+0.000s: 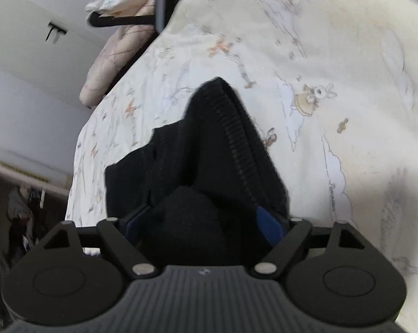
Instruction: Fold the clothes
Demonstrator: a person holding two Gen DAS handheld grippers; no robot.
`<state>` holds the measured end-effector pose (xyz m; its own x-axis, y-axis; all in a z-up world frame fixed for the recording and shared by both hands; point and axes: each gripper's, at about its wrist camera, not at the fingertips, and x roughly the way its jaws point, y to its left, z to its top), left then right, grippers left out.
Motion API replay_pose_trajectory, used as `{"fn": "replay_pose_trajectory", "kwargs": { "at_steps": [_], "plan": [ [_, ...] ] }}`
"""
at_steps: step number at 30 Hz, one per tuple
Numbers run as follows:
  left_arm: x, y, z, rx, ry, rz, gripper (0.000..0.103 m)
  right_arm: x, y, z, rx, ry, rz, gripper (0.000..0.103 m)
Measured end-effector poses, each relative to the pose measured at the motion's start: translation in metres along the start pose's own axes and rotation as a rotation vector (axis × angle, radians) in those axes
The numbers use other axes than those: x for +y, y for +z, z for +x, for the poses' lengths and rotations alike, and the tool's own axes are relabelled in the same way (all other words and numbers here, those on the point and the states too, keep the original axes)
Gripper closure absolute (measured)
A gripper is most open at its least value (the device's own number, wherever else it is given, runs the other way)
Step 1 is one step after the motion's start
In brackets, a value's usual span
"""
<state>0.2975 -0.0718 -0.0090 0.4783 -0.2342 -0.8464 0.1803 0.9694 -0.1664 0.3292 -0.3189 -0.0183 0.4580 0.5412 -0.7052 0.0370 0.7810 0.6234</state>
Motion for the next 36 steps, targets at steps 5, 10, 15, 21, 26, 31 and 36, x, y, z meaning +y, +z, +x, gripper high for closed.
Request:
{"fn": "replay_pose_trajectory", "kwargs": {
  "at_steps": [5, 10, 15, 21, 26, 31, 36],
  "plan": [
    [-0.001, -0.001, -0.001, -0.004, 0.0, -0.004, 0.069, -0.003, -0.006, -0.06, -0.054, 0.008, -0.086, 0.016],
    [-0.001, 0.004, -0.014, 0.006, -0.021, 0.017, 0.07, 0.019, 0.016, -0.036, 0.068, 0.12, -0.07, 0.017],
    [-0.002, 0.005, -0.02, -0.004, -0.039, 0.108, 0.068, 0.025, 0.014, 0.02, 0.197, -0.031, -0.101, 0.016],
    [-0.006, 0.003, -0.037, -0.046, -0.053, 0.209, 0.063, 0.011, -0.004, 0.022, 0.117, -0.046, -0.112, 0.014],
    [-0.004, 0.013, -0.052, -0.113, -0.034, 0.302, 0.061, 0.016, 0.0, -0.007, -0.008, -0.021, -0.119, 0.013],
    [0.004, 0.023, -0.052, -0.155, 0.018, 0.352, 0.06, 0.025, 0.031, -0.015, -0.098, -0.045, -0.131, 0.008],
    [0.013, 0.03, -0.037, -0.157, 0.03, 0.356, 0.06, 0.028, 0.062, 0.008, -0.092, -0.103, -0.173, 0.008]
  ]
}}
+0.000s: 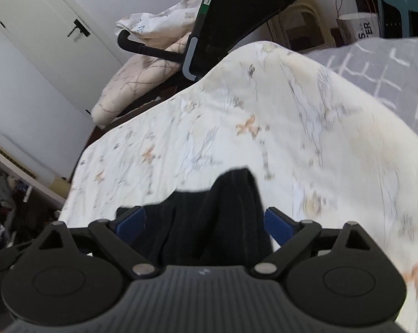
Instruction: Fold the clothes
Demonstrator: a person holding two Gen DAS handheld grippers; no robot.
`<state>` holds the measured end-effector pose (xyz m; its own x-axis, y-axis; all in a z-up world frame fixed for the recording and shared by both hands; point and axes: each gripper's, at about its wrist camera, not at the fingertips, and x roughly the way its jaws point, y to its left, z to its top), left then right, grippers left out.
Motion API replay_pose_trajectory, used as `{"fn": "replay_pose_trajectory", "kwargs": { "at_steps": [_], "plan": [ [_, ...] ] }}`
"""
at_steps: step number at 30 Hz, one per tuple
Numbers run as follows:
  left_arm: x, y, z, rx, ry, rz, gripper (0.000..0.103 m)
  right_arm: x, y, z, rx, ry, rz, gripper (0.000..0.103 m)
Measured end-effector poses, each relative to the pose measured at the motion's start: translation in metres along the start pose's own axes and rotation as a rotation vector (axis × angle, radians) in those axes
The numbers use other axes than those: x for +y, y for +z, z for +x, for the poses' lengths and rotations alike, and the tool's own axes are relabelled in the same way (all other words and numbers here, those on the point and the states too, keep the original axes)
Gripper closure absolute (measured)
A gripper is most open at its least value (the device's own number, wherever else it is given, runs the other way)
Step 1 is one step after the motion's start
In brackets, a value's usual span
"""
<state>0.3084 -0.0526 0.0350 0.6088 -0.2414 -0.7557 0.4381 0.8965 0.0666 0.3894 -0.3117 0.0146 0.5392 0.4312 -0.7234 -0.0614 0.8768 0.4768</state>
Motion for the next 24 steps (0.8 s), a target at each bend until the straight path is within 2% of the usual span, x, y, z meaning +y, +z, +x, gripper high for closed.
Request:
{"fn": "replay_pose_trajectory", "kwargs": {
  "at_steps": [5, 16, 19, 24],
  "plan": [
    [0.005, -0.002, 0.016, 0.005, 0.013, 0.0, 0.059, -0.005, 0.009, 0.03, 0.024, -0.09, -0.065, 0.007],
    [0.012, -0.007, 0.035, 0.021, 0.019, -0.015, 0.058, -0.021, 0.012, 0.051, 0.039, -0.126, -0.1, 0.007],
    [0.026, -0.008, 0.039, 0.008, 0.015, -0.082, 0.058, -0.02, 0.015, 0.055, 0.04, -0.108, -0.114, 0.007],
    [0.056, -0.016, 0.05, -0.002, 0.01, -0.188, 0.058, -0.017, 0.02, 0.077, 0.096, -0.1, -0.139, 0.004]
  ]
}}
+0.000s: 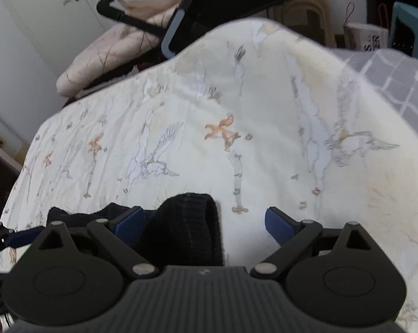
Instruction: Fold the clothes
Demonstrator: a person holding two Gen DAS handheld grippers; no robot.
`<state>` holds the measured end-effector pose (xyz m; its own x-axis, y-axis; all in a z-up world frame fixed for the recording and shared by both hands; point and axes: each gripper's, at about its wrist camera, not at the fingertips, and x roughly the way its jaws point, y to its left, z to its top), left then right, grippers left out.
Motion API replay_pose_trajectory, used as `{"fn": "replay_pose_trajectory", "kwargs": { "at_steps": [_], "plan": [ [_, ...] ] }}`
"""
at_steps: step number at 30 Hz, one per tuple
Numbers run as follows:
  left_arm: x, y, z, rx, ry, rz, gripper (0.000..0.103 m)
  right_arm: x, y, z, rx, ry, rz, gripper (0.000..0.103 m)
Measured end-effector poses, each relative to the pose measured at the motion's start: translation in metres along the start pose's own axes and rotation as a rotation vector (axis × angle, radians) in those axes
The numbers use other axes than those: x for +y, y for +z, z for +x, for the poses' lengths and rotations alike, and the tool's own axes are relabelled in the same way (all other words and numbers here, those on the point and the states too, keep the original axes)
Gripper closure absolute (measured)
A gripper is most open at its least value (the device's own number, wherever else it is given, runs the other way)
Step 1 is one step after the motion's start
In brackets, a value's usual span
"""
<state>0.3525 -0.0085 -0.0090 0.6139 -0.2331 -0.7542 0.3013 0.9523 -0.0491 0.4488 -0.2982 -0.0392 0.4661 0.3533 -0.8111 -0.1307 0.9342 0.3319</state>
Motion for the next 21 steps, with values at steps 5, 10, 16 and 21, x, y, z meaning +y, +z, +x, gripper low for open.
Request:
{"fn": "replay_pose_trajectory", "kwargs": {
  "at_steps": [5, 10, 16, 21],
  "plan": [
    [0.031, -0.001, 0.008, 0.004, -0.083, -0.153, 0.056, 0.009, 0.004, 0.007, 0.027, 0.015, -0.046, 0.003],
    [0.04, -0.005, 0.015, 0.011, -0.14, -0.233, 0.055, 0.025, -0.006, 0.003, 0.044, -0.005, -0.161, 0.024],
    [0.05, -0.004, 0.038, 0.027, -0.298, -0.425, 0.06, 0.017, -0.008, -0.004, 0.014, 0.008, -0.095, 0.05],
    [0.05, -0.003, 0.034, -0.01, -0.413, -0.498, 0.087, 0.002, -0.008, -0.011, 0.004, 0.051, 0.035, 0.062]
  ]
}}
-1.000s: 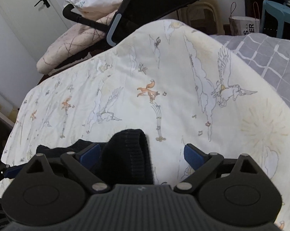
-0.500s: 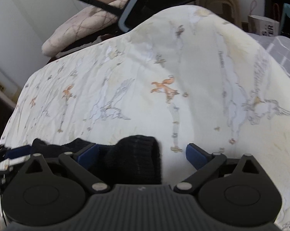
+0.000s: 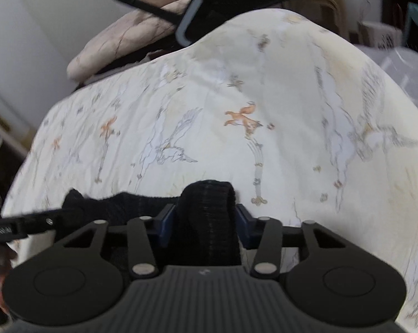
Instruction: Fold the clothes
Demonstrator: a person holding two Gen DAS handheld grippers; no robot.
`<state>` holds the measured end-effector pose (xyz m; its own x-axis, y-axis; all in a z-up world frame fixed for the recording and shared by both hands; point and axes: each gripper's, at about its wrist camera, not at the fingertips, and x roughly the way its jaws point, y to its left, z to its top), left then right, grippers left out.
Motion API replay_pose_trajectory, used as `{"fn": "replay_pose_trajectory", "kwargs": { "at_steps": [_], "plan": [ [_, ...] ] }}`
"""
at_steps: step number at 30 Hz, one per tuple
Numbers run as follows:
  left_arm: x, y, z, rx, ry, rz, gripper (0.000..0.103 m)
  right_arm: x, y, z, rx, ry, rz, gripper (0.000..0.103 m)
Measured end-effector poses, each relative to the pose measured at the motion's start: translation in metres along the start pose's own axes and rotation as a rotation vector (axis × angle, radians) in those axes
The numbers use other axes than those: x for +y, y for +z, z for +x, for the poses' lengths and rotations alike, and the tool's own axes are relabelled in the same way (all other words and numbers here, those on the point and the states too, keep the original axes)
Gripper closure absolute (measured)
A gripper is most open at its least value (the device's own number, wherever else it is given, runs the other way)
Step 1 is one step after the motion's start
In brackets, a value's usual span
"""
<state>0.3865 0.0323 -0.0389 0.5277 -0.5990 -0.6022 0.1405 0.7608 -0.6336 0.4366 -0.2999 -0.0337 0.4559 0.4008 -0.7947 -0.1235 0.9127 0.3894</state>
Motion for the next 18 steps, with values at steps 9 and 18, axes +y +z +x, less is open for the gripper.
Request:
{"fn": "replay_pose_trajectory", "kwargs": {
  "at_steps": [9, 18],
  "plan": [
    [-0.052, -0.029, -0.067, -0.07, -0.247, 0.265, 0.088, -0.001, -0.008, -0.028, -0.044, 0.134, 0.048, 0.069],
    [-0.107, -0.123, -0.131, -0.004, -0.237, 0.833, 0.087, 0.011, -0.072, -0.123, -0.121, 0.285, -0.035, 0.067]
  ]
}}
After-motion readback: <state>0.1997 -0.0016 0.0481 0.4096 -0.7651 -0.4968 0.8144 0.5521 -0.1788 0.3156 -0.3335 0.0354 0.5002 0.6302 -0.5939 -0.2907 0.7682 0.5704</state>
